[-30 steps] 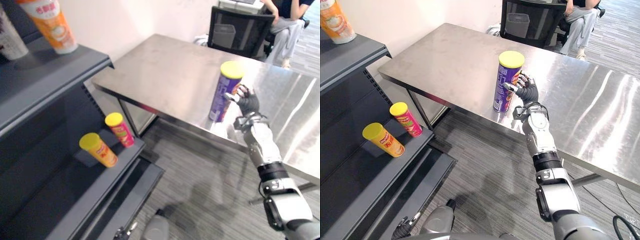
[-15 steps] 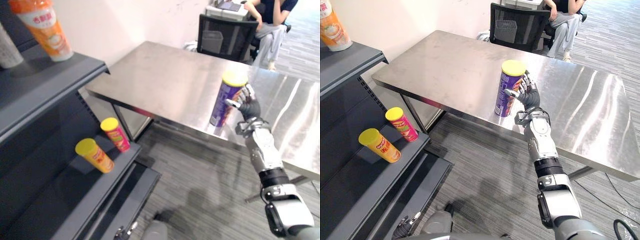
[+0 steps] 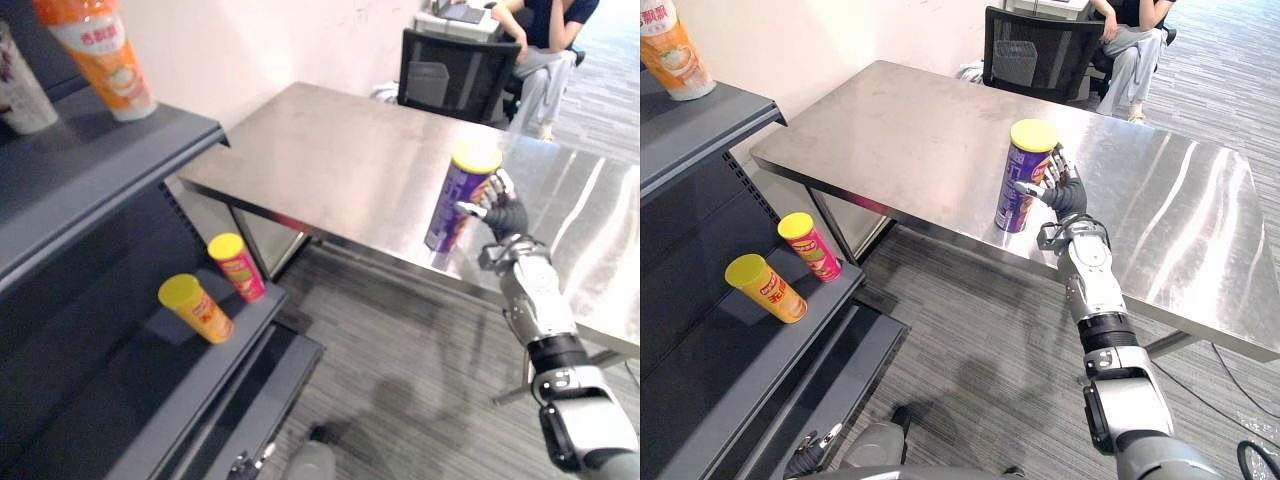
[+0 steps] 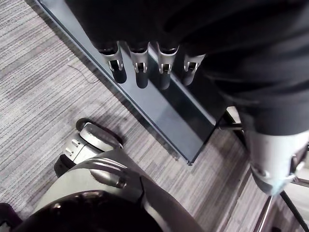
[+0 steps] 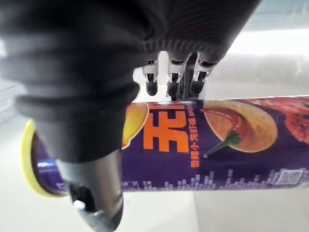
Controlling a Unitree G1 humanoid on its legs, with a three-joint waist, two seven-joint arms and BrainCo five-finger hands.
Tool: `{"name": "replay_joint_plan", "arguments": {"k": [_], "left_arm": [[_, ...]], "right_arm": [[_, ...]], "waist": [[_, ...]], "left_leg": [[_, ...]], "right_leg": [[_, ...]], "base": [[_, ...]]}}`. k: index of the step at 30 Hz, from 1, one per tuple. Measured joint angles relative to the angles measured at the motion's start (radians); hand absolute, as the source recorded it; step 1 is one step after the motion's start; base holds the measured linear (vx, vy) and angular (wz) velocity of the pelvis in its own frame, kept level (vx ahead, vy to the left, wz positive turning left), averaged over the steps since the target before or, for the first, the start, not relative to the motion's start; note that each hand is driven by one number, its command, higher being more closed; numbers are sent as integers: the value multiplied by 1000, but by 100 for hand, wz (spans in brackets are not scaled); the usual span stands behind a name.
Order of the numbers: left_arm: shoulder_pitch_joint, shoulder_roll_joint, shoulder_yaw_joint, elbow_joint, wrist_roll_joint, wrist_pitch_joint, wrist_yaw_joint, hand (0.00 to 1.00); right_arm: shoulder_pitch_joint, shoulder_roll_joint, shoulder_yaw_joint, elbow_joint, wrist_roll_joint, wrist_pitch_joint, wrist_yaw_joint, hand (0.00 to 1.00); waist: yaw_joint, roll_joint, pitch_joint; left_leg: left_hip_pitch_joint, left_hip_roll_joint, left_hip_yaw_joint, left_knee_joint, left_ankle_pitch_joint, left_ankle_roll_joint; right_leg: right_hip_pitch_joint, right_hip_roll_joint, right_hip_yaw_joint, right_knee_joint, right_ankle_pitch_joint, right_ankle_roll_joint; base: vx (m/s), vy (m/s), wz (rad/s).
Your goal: Put the gum and the chips on the shelf.
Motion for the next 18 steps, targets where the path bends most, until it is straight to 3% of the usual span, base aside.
{"name": "replay_joint_plan", "arguments": {"k": [4,16,17,18], "left_arm": [[0,-1,0,-2,-2,0,0,0],[1,0,2,-22,-33,-9,-1,0],[0,1,2,-23,-37,-10,-1,0],[0,1,2,-23,-37,-10,-1,0]], "right_arm": [[0,-16,0,0,-2,20,1,0],[-46,-23,-2,5,-38,22,14,0],[-46,-23,-2,5,-38,22,14,100],[-46,-23,-2,5,-38,22,14,100]], "waist": [[4,0,0],[18,-18,11],[20,-20,12],[19,-20,12]], "left_leg": [[-11,-2,-14,4,0,0],[-36,-10,-24,20,0,0],[-40,-10,-25,21,0,0],[-46,-10,-26,26,0,0]], "right_leg": [[-2,-1,-12,6,-1,0],[-48,-36,-27,108,-64,2],[-50,-36,-27,109,-66,-1],[-53,-36,-29,111,-67,-2]], "base": [[10,-3,7],[-14,-9,6],[0,0,0],[-3,-13,4]]}}
